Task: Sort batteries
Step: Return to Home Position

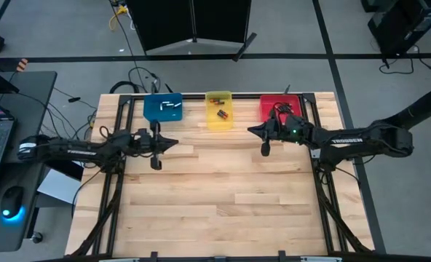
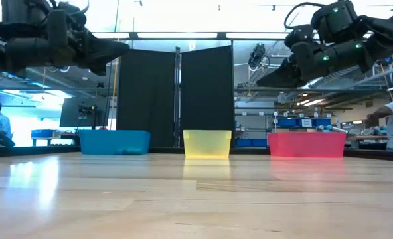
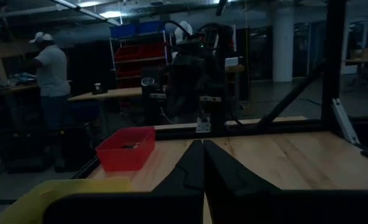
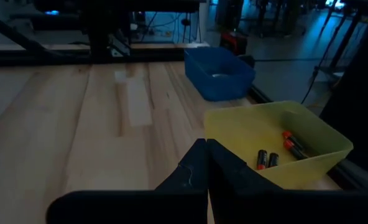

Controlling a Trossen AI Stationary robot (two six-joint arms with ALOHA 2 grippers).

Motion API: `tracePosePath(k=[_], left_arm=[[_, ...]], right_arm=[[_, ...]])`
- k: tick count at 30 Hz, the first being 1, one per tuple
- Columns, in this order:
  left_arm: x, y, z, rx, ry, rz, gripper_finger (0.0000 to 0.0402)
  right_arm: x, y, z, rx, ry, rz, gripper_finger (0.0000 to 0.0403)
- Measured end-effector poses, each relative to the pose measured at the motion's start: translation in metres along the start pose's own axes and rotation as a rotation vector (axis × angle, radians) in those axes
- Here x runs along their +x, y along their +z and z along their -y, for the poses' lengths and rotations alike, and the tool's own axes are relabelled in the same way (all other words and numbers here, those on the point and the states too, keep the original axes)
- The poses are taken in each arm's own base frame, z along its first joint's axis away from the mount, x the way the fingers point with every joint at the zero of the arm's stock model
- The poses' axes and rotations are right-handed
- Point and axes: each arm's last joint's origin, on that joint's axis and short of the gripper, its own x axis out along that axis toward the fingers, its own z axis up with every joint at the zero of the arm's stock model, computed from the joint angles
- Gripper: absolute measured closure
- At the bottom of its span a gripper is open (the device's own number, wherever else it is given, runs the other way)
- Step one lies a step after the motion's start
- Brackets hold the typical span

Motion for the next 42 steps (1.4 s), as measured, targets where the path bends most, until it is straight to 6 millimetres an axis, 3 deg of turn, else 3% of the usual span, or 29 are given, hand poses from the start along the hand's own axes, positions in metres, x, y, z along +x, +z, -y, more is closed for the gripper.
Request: tracePosePath(k=[8,26,42], left_arm=[[-0.021,-0.01,-0.005,-0.019,0.036,-0.034,0.0398],[-0.06,-0.002,-0.004,0.013,0.154,-0.032,0.0393],[-0.062,-0.008,-0.008,0.01,0.283,-0.095,0.0392]], right_arm=[[-0.014,-0.007,-0.002,-0.015,0.031,0.028,0.0396],[-0.064,-0.048,-0.002,0.029,-0.01,0.148,0.0397],[-0.092,-0.06,0.007,0.091,-0.159,0.134,0.0397]])
